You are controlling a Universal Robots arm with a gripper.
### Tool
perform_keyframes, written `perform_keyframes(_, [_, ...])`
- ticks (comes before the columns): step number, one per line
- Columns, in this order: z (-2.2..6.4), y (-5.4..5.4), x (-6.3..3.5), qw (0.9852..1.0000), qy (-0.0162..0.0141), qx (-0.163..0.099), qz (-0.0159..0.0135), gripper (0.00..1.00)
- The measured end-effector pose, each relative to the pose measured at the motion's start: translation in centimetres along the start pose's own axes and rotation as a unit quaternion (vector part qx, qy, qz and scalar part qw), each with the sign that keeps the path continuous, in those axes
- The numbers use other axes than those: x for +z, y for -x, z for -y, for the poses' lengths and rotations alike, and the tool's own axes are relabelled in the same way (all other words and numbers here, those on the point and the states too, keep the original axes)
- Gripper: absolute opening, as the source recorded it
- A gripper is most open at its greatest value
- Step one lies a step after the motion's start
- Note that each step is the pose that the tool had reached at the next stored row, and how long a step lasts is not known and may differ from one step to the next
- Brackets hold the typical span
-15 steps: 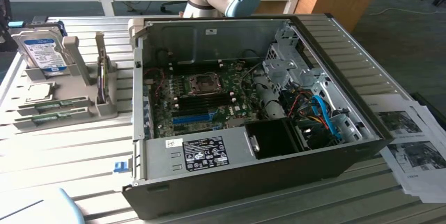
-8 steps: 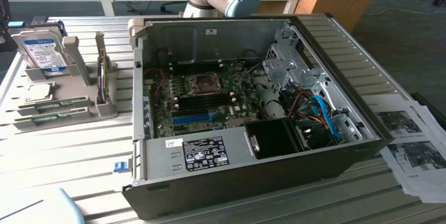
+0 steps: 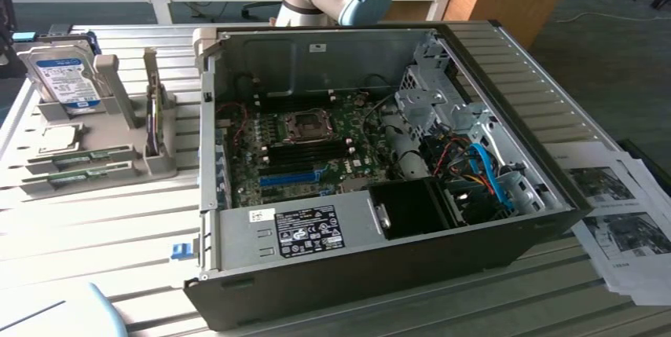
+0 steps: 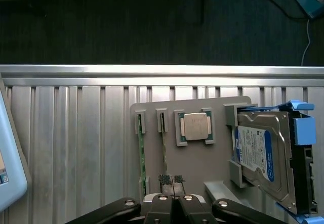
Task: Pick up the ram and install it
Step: 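Pick up the ram and move it above insertion slot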
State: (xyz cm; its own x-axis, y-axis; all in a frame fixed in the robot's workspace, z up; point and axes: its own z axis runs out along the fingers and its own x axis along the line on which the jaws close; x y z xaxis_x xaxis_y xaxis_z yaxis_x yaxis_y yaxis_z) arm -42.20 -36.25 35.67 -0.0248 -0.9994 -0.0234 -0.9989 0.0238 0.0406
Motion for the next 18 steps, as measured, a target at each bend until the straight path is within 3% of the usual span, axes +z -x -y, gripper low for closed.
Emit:
perform_keyframes(3, [0.0,0.0,0.02,1.0,-0.0017,0.0,0.0001,0.09])
perform_keyframes(11, [0.0,0.0,0.08,1.0,-0.0019,0.0,0.0001,0.09])
perform_keyframes(18, [0.03,-0.02,0.78,1.0,-0.0018,0.0,0.0,0.09])
